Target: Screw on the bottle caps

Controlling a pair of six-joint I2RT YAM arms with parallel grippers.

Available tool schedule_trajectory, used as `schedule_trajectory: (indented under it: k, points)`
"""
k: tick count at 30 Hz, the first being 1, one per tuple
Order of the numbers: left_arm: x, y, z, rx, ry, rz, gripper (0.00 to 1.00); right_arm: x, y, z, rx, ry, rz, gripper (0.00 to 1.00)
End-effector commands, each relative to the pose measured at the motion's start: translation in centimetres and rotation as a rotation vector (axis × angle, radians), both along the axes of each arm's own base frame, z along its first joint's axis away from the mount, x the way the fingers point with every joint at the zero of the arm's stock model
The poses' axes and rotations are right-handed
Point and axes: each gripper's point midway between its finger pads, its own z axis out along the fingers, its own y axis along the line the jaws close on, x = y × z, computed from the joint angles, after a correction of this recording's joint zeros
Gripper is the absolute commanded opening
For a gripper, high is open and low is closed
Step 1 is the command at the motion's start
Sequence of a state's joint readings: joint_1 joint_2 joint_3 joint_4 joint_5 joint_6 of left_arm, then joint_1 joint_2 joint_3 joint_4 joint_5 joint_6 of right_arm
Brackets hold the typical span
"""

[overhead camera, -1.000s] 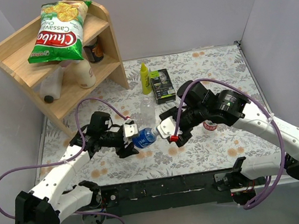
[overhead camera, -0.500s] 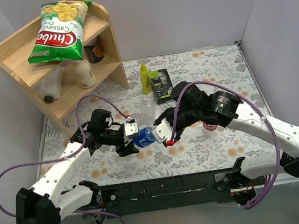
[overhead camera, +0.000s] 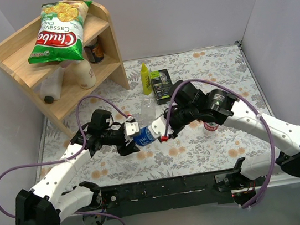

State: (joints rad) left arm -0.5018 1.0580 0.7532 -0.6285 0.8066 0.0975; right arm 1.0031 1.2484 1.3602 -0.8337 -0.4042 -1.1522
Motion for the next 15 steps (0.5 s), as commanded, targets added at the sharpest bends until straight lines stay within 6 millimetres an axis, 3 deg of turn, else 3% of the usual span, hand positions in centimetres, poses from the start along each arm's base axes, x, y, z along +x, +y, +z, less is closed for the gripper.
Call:
schedule_trajectory:
  k: [1, 3, 4, 6, 8, 11, 12, 15]
  points:
    - [4.3, -0.7, 3.3, -0.095, -0.187, 0.157, 0.0, 0.1, 1.7, 0.2, -0.023, 0.339, -0.208, 0.01]
    - [5.3, -0.9, 5.4, -0.173, -0.255, 0.228, 0.0, -1.0, 2.1, 1.1, -0.082, 0.542, -0.263, 0.01]
    - [6.0, -0.7, 6.1, -0.186, -0.289, 0.266, 0.0, -1.1, 2.8, -0.5, -0.15, 0.711, -0.367, 0.01]
    - [6.6, -0.9, 7.7, -0.236, -0.334, 0.314, 0.0, -0.4, 2.9, -0.7, -0.12, 0.855, -0.421, 0.01]
    - [7.2, -0.8, 8.2, -0.232, -0.369, 0.366, 0.0, 0.3, 2.8, -1.0, -0.136, 1.04, -0.555, 0.01]
    - [8.0, -0.6, 8.3, -0.219, -0.395, 0.419, 0.0, 1.7, 3.0, 0.0, -0.135, 1.364, -0.619, 0.03]
    - [8.0, -0.6, 8.1, -0.215, -0.39, 0.42, 0.0, 2.2, 3.3, 0.5, -0.125, 1.346, -0.623, 0.07]
    - [7.6, -0.5, 7.2, -0.189, -0.371, 0.404, 0.0, 3.2, 3.6, 1.6, -0.091, 1.295, -0.603, 0.4]
